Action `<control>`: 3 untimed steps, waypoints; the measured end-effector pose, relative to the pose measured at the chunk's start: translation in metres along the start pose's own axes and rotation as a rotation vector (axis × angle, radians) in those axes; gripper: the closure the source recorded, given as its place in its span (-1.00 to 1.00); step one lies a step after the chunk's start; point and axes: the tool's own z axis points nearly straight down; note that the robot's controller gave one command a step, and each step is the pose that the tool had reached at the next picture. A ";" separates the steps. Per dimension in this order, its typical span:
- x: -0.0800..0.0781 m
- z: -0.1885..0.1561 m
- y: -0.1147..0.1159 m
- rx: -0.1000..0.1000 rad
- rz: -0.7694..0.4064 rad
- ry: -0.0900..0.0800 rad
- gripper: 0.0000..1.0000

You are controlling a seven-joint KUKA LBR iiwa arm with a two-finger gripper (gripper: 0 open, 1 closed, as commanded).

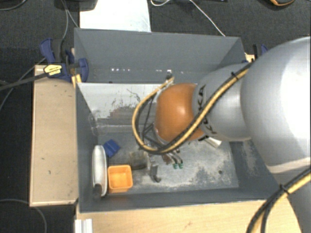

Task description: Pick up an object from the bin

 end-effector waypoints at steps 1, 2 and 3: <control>0.009 0.001 -0.030 -0.001 -0.310 0.000 -1.00; 0.012 0.001 -0.043 -0.001 -0.396 0.001 1.00; 0.012 0.001 -0.043 -0.001 -0.395 0.001 1.00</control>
Offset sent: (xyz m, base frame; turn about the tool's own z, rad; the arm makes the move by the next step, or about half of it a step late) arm 0.0000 0.0000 0.0000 0.0000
